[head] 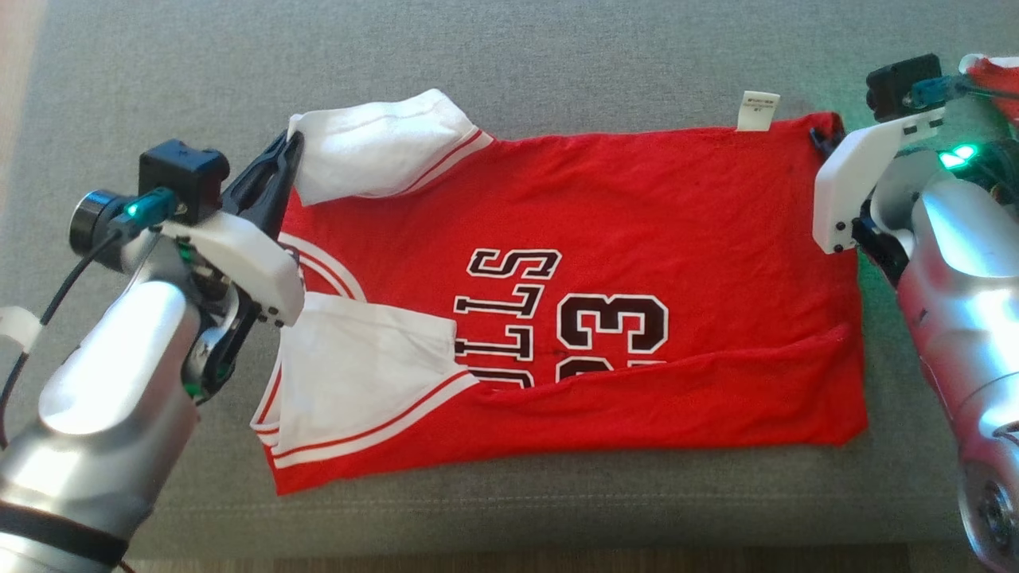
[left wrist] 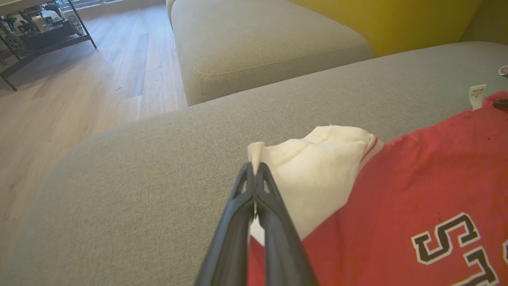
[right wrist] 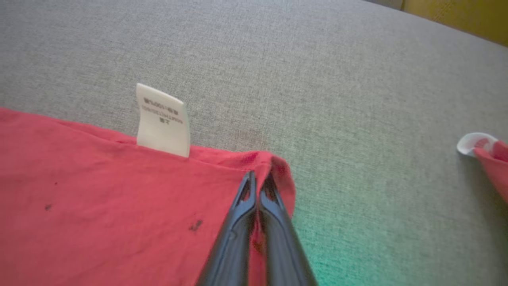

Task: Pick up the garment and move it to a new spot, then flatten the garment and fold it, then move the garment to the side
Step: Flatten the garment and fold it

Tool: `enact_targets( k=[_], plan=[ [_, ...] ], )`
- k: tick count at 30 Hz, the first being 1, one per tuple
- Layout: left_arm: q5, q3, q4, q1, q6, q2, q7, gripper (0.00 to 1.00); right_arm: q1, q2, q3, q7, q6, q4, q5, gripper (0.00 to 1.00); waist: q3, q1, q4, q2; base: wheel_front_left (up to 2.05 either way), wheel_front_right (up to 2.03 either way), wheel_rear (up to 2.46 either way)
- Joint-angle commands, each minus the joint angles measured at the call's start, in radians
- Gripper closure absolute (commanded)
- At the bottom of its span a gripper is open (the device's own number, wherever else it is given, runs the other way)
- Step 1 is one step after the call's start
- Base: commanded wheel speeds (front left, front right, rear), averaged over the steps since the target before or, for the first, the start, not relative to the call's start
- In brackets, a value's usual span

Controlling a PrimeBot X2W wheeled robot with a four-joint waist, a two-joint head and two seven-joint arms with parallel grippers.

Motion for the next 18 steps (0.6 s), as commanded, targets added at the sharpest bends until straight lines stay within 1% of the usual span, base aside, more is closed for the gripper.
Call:
enact_targets(
  k=[1,10,14,18],
  plan=[
    [0.003,0.041,-0.020,-0.058,-0.002,0.034,-0.001,1.00,-0.027,-0.002,0.024,-0.006,0.000,-0.020,0.013,1.00,-0.001,-0.0001,0.000,0.0000,0.00,0.00,0.00],
    [-0.005,0.045,-0.001,-0.032,0.015,0.052,-0.010,1.00,0.001,-0.016,0.069,-0.103,0.000,-0.018,0.068,1.00,-0.043,-0.0001,-0.020,0.0000,0.00,0.00,0.00],
    [-0.012,0.048,0.011,-0.007,0.023,0.065,-0.014,1.00,0.025,-0.005,0.092,-0.143,0.000,-0.021,0.099,1.00,-0.075,-0.0001,-0.037,0.0000,0.00,0.00,0.00],
    [-0.021,0.050,0.016,0.024,0.030,0.080,-0.018,1.00,0.058,0.019,0.125,-0.166,0.000,-0.034,0.151,1.00,-0.113,-0.0001,-0.056,0.0000,0.00,0.00,0.00]
  ],
)
